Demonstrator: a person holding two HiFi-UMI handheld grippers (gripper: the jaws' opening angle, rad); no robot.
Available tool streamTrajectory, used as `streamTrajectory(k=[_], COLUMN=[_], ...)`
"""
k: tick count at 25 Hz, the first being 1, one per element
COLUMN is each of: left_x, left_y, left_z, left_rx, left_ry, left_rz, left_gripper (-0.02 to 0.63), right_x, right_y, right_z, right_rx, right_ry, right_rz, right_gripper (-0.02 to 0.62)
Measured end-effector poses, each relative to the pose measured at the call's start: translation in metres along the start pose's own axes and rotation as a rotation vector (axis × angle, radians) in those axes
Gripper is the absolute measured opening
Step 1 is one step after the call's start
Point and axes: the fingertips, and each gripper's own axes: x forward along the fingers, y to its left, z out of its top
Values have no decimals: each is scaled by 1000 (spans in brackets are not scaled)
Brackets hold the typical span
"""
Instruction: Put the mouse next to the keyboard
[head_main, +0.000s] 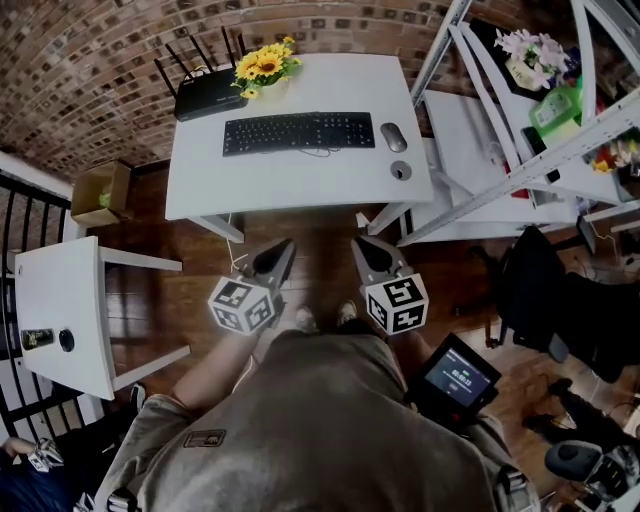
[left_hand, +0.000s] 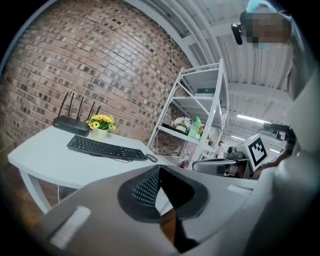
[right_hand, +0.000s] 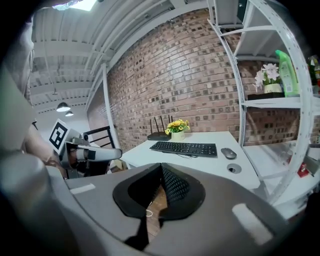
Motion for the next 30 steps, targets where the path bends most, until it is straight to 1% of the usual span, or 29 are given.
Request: streamTrajectory(k=[2,7,18,30], left_x=[0,2,11,18], left_y=[-8,-24,-47,-55], left_z=[0,-5,-13,-13], left_rx=[14,16,26,35], left_ry=[-7,-10,12,17], left_rz=[2,5,-22,-42], left_gripper=[0,0,0,0], right_x=[-5,-19,-29,-27], right_y=[1,4,7,1], right_z=[0,-1,-11,-12], right_rx=[12,19,25,22], right_ry=[-8,-26,-25,-14], right_rz=[19,64,108,100], right_gripper=[15,14,13,12])
